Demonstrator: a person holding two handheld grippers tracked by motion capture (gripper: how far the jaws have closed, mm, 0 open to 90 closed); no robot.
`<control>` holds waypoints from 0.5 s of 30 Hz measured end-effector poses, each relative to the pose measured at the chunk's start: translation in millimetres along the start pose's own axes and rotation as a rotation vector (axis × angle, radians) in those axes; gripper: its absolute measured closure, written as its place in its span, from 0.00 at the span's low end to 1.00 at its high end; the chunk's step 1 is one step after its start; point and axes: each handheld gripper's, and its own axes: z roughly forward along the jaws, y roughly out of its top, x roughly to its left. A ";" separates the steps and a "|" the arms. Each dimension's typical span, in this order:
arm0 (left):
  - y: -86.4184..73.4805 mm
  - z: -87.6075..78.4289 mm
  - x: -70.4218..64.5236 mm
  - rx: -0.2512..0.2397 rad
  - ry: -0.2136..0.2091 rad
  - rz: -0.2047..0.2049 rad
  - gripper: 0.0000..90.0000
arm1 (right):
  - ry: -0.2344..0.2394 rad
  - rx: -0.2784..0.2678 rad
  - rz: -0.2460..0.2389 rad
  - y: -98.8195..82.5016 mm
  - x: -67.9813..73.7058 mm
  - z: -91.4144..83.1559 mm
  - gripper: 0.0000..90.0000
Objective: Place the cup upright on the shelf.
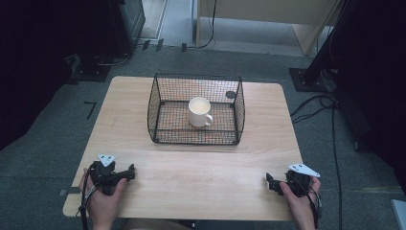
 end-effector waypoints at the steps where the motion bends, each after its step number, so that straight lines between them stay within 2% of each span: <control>1: 0.0 0.0 0.0 0.000 0.000 0.000 0.00 | -0.016 0.000 -0.006 -1.6 -1.3 -1.4 0.00; 6: 0.0 0.0 0.0 0.000 0.000 0.000 0.00 | -0.067 0.013 -0.020 -6.4 -7.6 -3.6 0.00; 9: -0.1 0.0 -0.1 -0.001 0.000 0.000 0.00 | -0.055 0.021 -0.003 -7.6 -13.0 -5.0 0.00; 15: -0.1 0.0 0.0 0.000 0.000 0.000 0.00 | -0.049 0.022 -0.011 -8.4 -15.8 -5.9 0.00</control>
